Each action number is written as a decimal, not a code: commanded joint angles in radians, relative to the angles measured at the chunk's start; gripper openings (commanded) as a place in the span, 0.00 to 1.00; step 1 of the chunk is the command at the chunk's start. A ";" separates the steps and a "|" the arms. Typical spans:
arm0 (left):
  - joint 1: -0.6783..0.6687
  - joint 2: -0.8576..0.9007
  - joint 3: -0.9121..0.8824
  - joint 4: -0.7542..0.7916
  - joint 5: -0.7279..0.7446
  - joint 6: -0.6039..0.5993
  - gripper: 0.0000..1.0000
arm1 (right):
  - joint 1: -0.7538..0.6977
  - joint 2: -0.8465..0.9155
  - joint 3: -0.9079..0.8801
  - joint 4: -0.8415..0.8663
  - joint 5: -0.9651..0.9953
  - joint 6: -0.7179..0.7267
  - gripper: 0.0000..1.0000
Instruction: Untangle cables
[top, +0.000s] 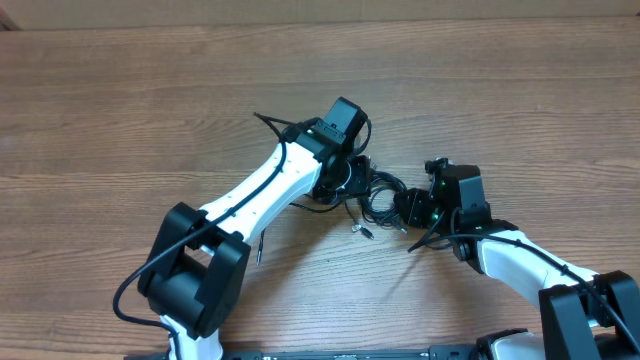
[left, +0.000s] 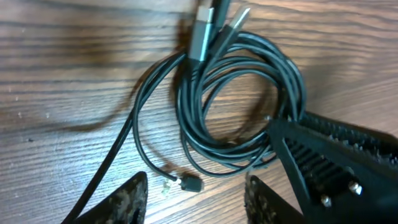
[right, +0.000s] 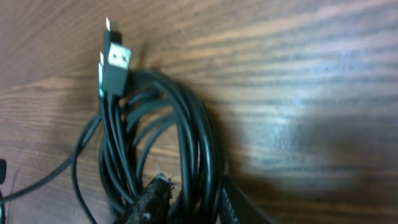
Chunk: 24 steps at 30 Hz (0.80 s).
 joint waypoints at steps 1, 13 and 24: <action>-0.008 0.030 -0.003 -0.004 -0.013 -0.063 0.50 | -0.001 0.004 0.014 -0.013 -0.020 0.000 0.24; -0.010 0.126 -0.002 0.057 0.117 -0.085 0.40 | -0.001 0.004 0.014 -0.002 -0.019 0.000 0.05; -0.013 0.145 -0.002 0.055 0.104 -0.083 0.29 | -0.001 0.004 0.014 -0.014 -0.019 0.000 0.04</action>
